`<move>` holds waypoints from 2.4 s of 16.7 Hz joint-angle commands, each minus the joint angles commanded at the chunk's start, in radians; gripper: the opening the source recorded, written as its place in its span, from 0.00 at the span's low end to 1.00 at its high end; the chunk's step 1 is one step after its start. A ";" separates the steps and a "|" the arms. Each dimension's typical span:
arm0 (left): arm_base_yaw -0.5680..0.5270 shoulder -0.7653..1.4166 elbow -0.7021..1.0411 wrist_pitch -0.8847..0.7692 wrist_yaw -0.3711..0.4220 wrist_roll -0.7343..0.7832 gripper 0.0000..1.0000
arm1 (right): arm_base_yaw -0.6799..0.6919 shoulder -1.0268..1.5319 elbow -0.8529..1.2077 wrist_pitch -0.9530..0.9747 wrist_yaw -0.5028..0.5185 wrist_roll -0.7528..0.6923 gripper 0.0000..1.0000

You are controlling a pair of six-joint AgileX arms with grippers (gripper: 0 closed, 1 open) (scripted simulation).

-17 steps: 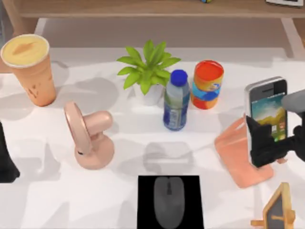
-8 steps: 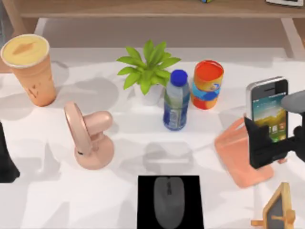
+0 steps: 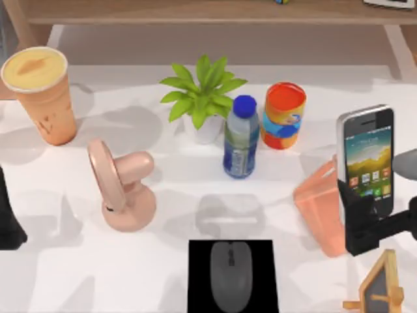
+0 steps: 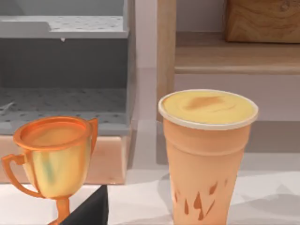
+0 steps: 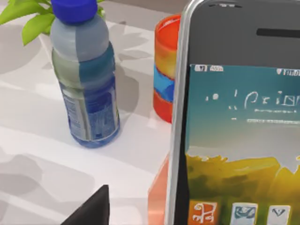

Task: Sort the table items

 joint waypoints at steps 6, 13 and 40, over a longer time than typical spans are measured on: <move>0.000 0.000 0.000 0.000 0.000 0.000 1.00 | -0.049 -0.041 -0.018 0.004 -0.016 -0.007 1.00; 0.000 0.000 0.000 0.000 0.000 0.000 1.00 | -0.287 -0.315 -0.149 0.013 -0.117 -0.055 1.00; 0.093 0.563 0.067 0.198 0.118 -0.037 1.00 | -0.672 -0.779 -0.360 0.037 -0.299 -0.137 1.00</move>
